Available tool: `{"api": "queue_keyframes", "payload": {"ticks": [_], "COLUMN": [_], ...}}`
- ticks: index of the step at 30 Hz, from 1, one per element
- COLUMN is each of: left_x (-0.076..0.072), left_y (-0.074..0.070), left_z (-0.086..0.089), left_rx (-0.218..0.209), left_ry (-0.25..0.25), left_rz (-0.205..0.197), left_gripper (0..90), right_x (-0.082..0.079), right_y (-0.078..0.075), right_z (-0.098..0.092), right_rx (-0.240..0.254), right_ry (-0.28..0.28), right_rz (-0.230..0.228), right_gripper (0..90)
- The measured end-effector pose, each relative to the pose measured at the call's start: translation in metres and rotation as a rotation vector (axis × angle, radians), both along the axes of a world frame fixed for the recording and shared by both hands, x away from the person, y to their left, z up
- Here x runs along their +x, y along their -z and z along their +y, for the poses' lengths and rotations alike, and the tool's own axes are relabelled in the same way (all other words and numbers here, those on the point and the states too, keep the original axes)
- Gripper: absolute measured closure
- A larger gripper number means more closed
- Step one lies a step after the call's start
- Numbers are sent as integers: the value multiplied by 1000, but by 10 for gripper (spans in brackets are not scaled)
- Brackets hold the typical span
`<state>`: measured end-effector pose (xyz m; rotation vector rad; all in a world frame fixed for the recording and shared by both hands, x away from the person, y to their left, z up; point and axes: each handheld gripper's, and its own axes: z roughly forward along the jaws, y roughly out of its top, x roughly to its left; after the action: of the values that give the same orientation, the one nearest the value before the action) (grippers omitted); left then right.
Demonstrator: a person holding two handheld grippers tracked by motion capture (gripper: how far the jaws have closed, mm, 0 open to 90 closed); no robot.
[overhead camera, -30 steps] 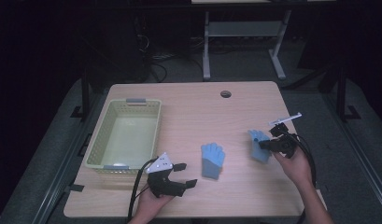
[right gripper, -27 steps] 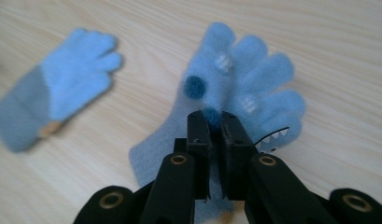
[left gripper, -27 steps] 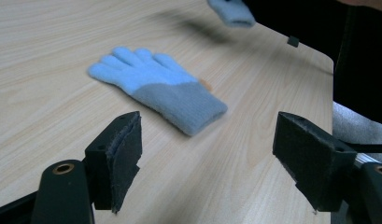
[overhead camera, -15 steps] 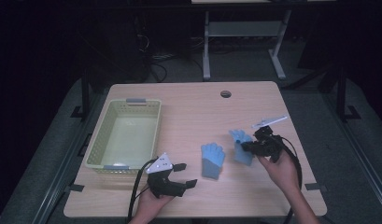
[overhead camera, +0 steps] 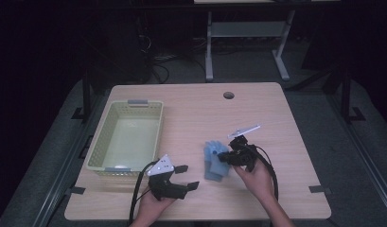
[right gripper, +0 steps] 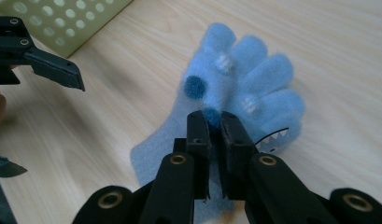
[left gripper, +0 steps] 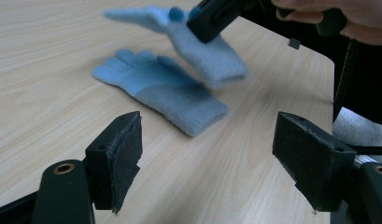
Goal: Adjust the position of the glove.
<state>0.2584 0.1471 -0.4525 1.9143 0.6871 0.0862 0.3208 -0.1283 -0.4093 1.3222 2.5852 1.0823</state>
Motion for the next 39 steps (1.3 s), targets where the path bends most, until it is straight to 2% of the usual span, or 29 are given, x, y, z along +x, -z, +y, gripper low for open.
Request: {"api": "queue_keyframes", "payload": {"ticks": [3,6,20,23,25,27,30,31,34,35,37,38,39], "left_x": [0,1,4,4,4,4,4,4,4,4,5,5,5], "left_y": [0,0,2,2,2,2,3,3,4,4,4,5,5], "left_z": [0,1,3,4,4,4,3,3,3,3,3,3,3], "left_rx": [-6,-3,-10,-21,-20,-20,-17,-14,-10,-18,-15,-18,-18], "left_ry": [-4,-5,-12,-18,-18,-17,-20,-21,-25,-33,-29,-34,-34], "left_rz": [0,3,16,23,24,27,34,38,40,47,50,64,64], "left_gripper": [238,238,238,238,238,238,238,240,241,244,254,259,262], "right_x": [-1,-3,1,3,3,1,-2,-4,-4,-3,-1,1,1], "right_y": [4,8,20,24,28,28,25,23,23,25,32,36,38], "right_z": [4,6,19,20,22,22,22,21,21,22,24,24,23], "right_rx": [1,12,-43,-55,-72,-80,-83,-75,-61,-52,-63,-66,-51], "right_ry": [6,15,13,18,23,31,35,39,34,31,26,27,33], "right_rz": [0,22,30,28,22,6,-21,-38,-41,-32,-11,6,11], "right_gripper": [836,834,813,778,690,663,663,706,759,802,805,801,792]}}
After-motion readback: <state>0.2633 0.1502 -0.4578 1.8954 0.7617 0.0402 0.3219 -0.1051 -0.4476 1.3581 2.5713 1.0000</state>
